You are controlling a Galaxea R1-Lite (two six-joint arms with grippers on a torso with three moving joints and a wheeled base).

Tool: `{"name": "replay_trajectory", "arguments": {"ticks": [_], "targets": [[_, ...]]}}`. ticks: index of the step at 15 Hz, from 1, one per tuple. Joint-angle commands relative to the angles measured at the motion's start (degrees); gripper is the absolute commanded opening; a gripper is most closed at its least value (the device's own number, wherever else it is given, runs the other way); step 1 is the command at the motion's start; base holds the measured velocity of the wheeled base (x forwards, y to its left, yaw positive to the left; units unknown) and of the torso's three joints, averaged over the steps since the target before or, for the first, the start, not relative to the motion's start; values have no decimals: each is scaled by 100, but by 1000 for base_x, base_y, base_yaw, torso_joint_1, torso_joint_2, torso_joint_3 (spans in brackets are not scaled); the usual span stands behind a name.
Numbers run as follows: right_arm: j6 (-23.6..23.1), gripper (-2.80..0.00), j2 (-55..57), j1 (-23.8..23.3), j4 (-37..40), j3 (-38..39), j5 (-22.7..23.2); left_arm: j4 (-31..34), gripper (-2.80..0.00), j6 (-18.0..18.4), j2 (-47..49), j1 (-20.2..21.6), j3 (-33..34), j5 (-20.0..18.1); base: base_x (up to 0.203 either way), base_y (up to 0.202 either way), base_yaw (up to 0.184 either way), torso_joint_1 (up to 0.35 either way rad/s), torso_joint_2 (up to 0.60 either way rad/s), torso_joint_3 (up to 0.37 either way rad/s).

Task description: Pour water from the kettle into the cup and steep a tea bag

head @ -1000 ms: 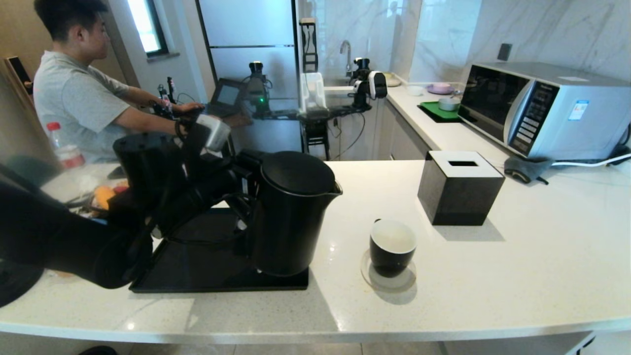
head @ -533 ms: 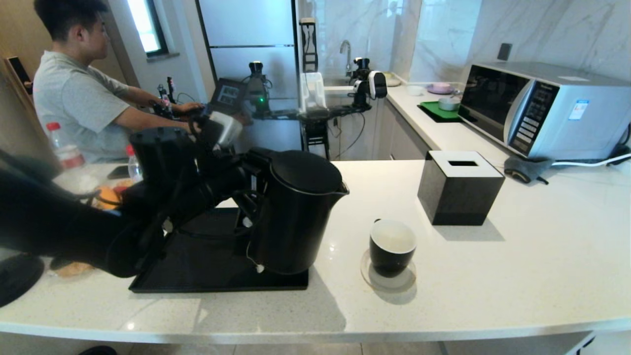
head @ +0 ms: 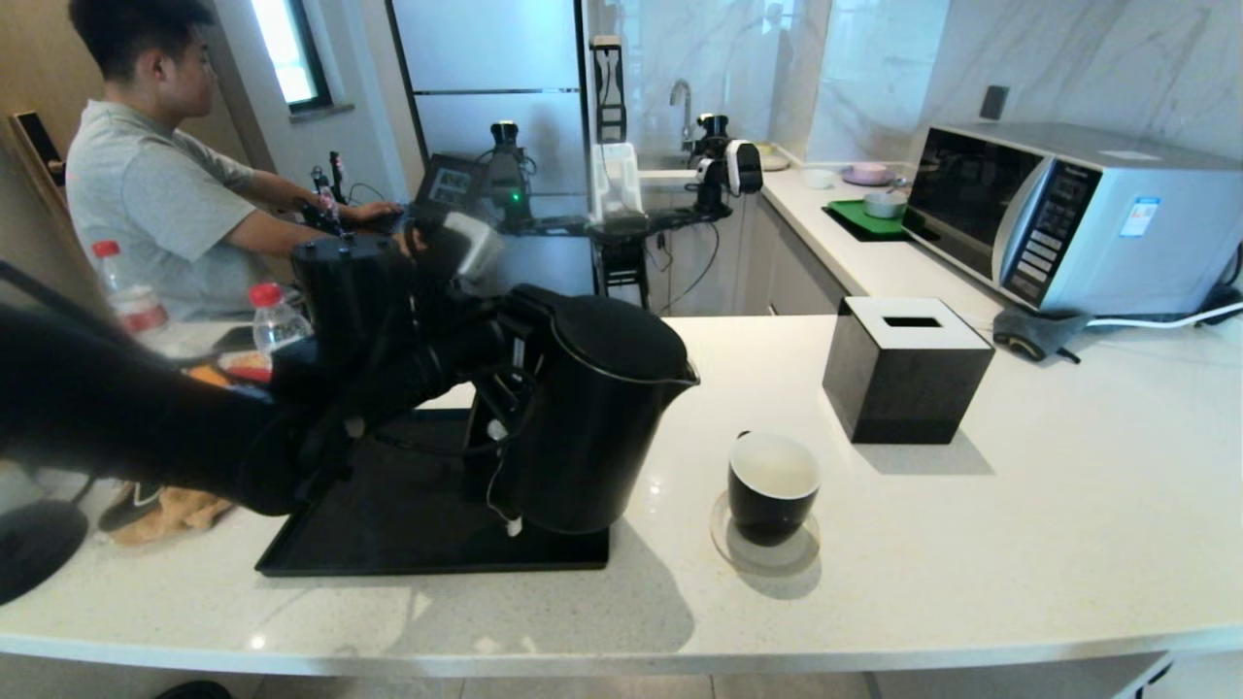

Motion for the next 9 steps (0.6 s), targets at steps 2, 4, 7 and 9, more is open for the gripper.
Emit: {"name": "replay_trajectory", "arguments": {"ticks": [2,4,7,9], "targets": [[1,-280,0,1,-1,0,-1,127,-280,48,60,-64,-145,-3,0,0,0,0,0,0],[1,-280,0,1,-1,0,-10,219,-280,52,61,-151,-210,-3,0,0,0,0,0,0],[1,-280,0,-7,-1,0,-1,189,-280,52,35,-217,-273,5,0,0,0,0,0,0],[1,-280,0,1,-1,0,-1,215,-280,52,-45,-217,-298,6,0,0,0,0,0,0]]}}
